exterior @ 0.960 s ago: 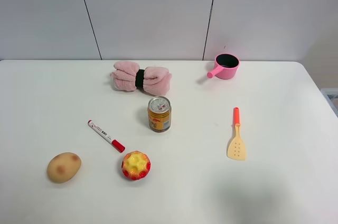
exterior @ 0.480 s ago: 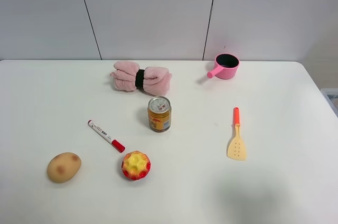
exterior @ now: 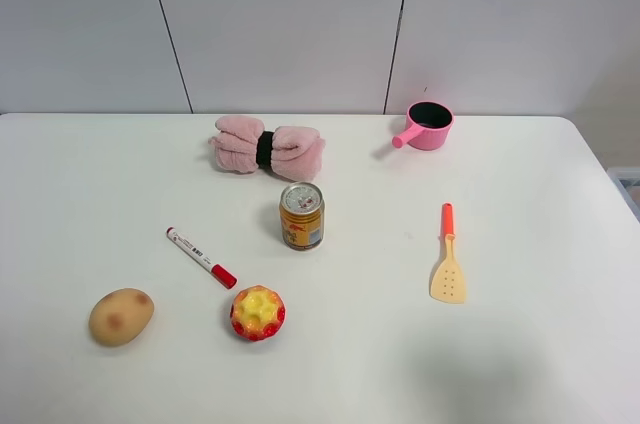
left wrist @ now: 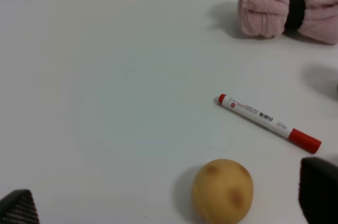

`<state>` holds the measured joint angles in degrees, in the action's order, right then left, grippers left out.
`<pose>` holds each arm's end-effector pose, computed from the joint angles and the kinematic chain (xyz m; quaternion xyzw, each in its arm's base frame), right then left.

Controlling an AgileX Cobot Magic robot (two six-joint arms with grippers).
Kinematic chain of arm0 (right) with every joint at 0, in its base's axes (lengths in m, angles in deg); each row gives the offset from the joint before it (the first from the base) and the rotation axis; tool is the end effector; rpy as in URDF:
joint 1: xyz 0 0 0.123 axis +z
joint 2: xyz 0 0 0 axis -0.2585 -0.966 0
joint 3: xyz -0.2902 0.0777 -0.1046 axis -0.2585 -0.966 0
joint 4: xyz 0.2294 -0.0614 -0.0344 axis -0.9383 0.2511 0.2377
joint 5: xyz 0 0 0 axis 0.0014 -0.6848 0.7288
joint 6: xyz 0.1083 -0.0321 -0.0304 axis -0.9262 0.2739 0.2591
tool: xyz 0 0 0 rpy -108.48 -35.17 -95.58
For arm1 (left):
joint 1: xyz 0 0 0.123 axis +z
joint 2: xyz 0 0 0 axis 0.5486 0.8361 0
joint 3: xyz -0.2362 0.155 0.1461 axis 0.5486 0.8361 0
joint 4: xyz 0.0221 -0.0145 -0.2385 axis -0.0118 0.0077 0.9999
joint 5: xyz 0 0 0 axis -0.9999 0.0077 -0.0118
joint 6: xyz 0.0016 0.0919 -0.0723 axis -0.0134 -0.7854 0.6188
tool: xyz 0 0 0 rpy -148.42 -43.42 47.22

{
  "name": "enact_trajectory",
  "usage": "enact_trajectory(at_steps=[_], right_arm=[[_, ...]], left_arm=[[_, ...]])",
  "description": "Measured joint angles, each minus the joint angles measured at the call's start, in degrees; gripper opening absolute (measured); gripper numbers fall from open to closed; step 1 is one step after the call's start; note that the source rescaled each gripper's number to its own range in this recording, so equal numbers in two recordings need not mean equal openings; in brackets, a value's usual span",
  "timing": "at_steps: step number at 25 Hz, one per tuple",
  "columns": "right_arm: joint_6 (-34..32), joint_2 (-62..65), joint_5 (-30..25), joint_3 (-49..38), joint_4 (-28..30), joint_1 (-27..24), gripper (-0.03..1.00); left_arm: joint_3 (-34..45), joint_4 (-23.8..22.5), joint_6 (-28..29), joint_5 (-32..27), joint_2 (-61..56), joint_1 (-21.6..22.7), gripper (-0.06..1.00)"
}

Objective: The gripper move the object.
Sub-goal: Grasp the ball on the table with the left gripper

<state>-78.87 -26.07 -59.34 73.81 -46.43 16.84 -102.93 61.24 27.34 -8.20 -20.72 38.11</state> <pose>-0.0266 -0.0047 0.2600 -0.0037 0.8537 -0.0049 0.5207 -0.0264 -0.0094 0.2628 -0.0159 0.8471 -0.0016 0.5312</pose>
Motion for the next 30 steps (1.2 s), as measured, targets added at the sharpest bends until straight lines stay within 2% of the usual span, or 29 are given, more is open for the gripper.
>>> enact_trajectory(at_steps=[21,24,30], right_arm=[[0.00,0.00,0.00,0.00,0.00,0.00,1.00],[0.00,0.00,0.00,0.00,0.00,0.00,1.00],[0.00,0.00,0.00,0.00,0.00,0.00,1.00]], left_arm=[[0.00,0.00,0.03,0.00,0.00,0.00,1.00],[0.00,0.00,1.39,0.00,0.25,0.00,1.00],[-2.81,0.35,3.82,0.00,10.72,0.00,1.00]])
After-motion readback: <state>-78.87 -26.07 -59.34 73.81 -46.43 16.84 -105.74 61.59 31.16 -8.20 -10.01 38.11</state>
